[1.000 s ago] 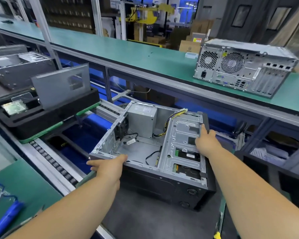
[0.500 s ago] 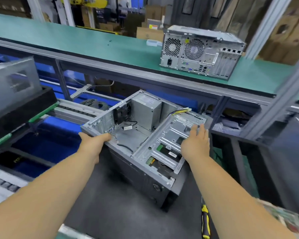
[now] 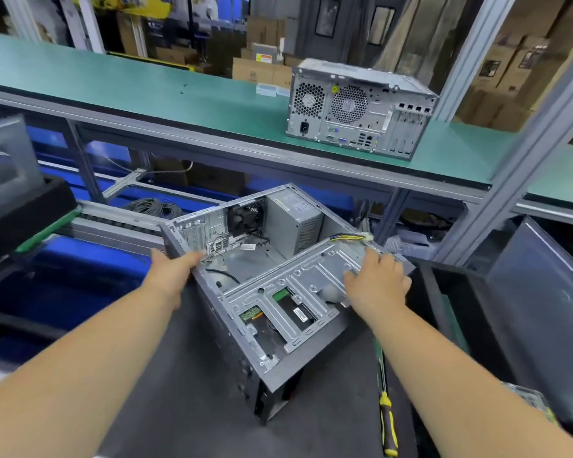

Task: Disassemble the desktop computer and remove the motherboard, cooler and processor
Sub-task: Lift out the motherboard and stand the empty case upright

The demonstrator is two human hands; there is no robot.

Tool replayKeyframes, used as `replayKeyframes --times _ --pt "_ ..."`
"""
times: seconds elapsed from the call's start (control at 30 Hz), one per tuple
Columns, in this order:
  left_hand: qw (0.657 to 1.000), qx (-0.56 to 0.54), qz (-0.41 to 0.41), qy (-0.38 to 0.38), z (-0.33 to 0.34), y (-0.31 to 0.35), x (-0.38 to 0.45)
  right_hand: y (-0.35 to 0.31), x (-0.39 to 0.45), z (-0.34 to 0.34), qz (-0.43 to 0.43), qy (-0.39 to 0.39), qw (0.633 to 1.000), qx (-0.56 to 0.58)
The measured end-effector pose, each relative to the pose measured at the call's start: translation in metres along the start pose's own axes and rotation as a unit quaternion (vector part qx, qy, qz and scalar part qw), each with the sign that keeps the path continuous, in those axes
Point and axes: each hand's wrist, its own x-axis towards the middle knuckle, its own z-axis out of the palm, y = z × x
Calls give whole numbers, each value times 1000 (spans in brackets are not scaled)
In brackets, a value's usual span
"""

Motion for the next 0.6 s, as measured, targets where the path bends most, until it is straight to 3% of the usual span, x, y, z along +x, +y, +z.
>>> replayKeyframes --times 0.2,0.3,0.4,0.47,0.53,0.6 --pt "1000 12 6 -7 32 -25 -75 -10 72 -16 75 -107 970 203" --pt "1000 16 12 -18 43 -32 -97 -19 89 -22 -26 -114 963 241" --pt "999 31 30 -16 51 -36 -107 -26 93 -25 -163 -235 883 371" --pt "998 43 42 1 56 -37 -112 -26 95 -21 -231 -308 859 337" --pt "996 52 68 26 59 -38 -114 -23 101 -14 -248 -275 879 301" --pt "992 75 90 40 59 -41 -115 -18 112 -12 -230 -152 936 219"
